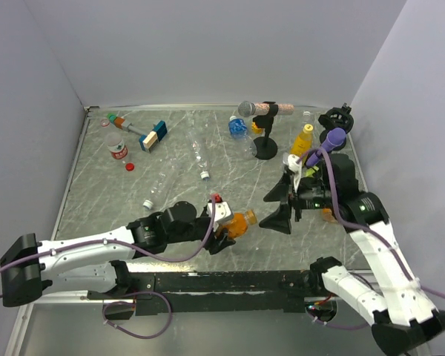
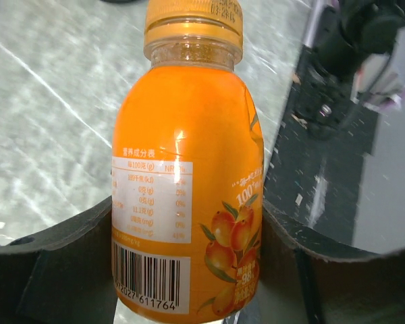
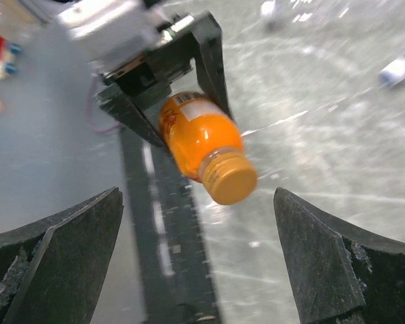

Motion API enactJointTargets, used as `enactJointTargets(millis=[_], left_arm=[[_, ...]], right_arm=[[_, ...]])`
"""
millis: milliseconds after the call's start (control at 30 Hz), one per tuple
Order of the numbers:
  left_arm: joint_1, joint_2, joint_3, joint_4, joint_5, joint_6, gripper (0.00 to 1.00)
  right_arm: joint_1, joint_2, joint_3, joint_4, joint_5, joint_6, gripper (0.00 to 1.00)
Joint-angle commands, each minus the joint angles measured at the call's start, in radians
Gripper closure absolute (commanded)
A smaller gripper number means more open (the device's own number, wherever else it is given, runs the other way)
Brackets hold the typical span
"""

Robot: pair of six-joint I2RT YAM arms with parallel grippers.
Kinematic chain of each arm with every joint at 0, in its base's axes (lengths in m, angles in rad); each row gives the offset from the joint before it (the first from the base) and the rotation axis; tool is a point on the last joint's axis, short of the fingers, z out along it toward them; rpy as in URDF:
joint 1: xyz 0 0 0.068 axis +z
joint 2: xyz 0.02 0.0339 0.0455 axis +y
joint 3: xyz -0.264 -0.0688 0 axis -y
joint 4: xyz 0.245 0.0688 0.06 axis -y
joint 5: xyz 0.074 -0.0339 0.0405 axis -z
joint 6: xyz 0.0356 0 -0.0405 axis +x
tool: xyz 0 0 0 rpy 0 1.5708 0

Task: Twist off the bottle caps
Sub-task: Unscrew the bottle cap from the plastic bottle.

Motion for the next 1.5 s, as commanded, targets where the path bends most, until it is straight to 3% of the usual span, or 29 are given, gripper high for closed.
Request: enactJointTargets(millis=[0, 300, 967, 1233, 1467], left_arm=[[-0.064, 0.035, 0.079, 0.022, -0.202, 0.039, 0.86], [-0.098, 0.098, 0.131, 0.012, -0.274, 0.057, 0.86], [-0.098, 0.023, 0.062, 0.125, -0.254, 0.046, 0.86], [-0.098, 0.043, 0.071, 0.134, -0.236, 0.053, 0.86], [-0.098, 0.046, 0.079, 0.140, -0.231, 0.057, 0.86]], right_arm=[[-0.039, 0.099, 0.033, -0.064, -0.116, 0.120, 0.01], [-0.047, 0.225, 0.045, -0.067, -0.060, 0.216, 0.16], [-0.095, 0.273, 0.008, -0.026, -0.136, 0.268, 0.14], [-0.104, 0.271, 0.008, -0.005, -0.240, 0.285, 0.23], [-0.104, 0.282, -0.001, 0.009, -0.297, 0.322, 0.40]])
